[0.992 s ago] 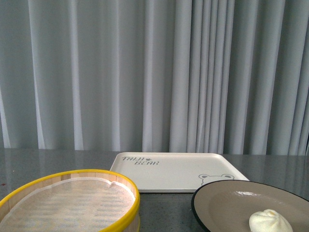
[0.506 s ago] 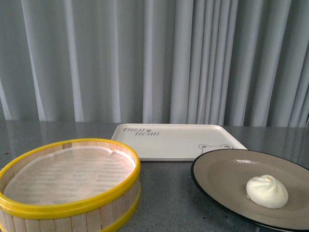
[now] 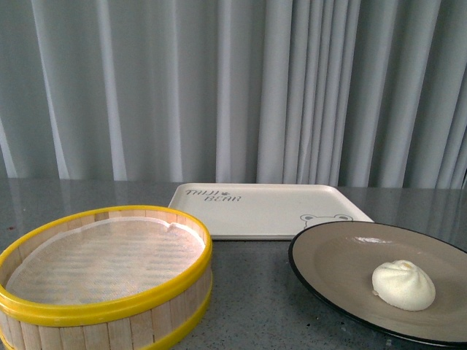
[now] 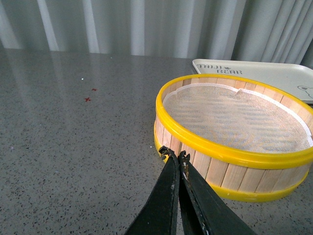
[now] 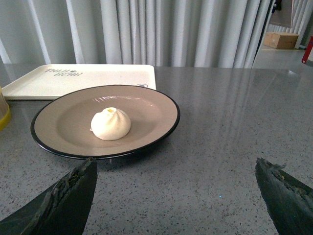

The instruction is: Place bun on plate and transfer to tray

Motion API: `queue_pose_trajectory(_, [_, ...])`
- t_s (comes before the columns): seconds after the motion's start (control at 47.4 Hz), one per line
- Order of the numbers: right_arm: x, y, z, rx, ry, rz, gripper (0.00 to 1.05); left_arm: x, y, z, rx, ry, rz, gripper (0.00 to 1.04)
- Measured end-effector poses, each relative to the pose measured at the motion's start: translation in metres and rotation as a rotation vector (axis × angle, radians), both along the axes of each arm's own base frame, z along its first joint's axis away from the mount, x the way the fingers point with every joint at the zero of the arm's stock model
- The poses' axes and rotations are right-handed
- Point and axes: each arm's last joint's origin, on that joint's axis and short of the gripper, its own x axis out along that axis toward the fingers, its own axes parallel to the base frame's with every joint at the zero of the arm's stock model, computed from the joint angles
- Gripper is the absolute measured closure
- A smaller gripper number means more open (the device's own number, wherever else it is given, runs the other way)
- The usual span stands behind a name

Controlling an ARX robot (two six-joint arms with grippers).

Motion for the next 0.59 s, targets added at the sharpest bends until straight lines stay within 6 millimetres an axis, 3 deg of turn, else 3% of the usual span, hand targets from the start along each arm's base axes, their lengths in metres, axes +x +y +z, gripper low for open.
queue_pose_trajectory(0.591, [0.0, 0.0, 0.0, 0.0, 0.0, 0.0, 0.09, -0.023, 0.0, 0.005, 0.0, -0.013, 0.0, 1.01])
